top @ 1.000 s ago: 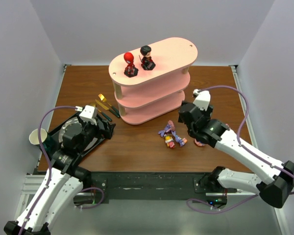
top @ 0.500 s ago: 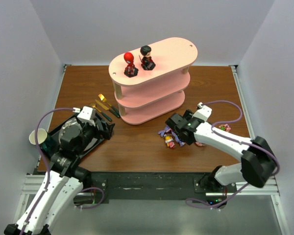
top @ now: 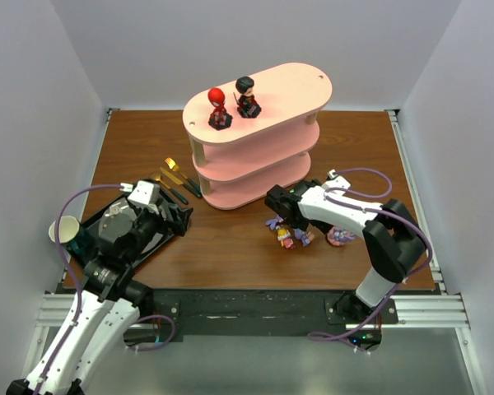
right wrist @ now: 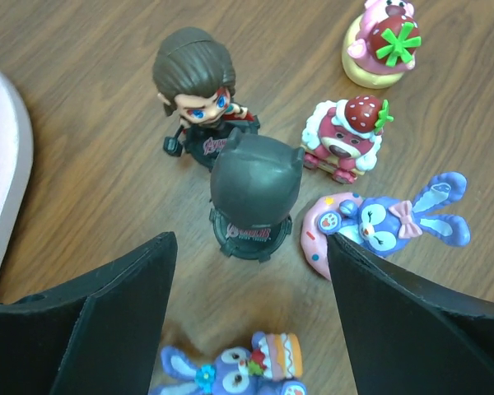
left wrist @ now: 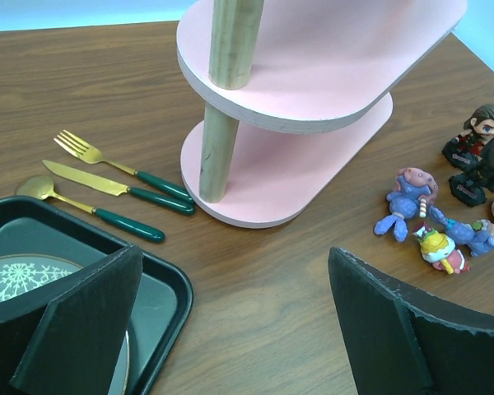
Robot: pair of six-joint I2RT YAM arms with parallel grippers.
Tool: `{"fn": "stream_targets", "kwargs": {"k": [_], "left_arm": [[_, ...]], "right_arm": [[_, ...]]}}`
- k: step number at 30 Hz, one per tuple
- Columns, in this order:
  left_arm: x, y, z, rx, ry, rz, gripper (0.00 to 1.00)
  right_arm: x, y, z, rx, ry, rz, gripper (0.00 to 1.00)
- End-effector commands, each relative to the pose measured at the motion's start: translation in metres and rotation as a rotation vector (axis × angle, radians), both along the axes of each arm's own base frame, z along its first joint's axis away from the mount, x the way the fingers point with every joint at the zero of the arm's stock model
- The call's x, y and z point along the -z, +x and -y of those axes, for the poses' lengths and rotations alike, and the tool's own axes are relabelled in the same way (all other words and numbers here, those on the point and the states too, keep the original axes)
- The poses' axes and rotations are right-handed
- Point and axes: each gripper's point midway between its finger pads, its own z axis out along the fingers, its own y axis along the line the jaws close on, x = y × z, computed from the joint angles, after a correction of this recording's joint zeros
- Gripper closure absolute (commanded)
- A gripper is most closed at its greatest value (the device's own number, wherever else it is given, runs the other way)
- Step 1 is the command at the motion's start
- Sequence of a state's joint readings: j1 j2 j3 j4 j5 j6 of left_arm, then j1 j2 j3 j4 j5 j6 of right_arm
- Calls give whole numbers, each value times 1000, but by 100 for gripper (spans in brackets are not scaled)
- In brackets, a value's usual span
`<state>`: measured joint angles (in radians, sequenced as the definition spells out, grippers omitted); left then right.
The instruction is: Place and organize the plastic toys onto the shelf
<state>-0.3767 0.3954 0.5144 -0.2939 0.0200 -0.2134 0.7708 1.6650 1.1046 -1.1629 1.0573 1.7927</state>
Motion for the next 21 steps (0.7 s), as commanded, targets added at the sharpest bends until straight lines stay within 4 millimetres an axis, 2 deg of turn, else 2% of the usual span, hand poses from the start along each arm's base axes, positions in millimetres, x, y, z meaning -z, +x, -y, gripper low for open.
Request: {"fn": "stream_targets", "kwargs": {"k": [1, 21], "left_arm": [[-16, 0, 4, 21, -6, 56, 0], [-13, 2, 5, 23, 1, 42, 0]], "right_arm": [[-18, 14, 7, 48, -24, 105, 24], [-2, 37, 16, 88, -44, 79, 30]]}}
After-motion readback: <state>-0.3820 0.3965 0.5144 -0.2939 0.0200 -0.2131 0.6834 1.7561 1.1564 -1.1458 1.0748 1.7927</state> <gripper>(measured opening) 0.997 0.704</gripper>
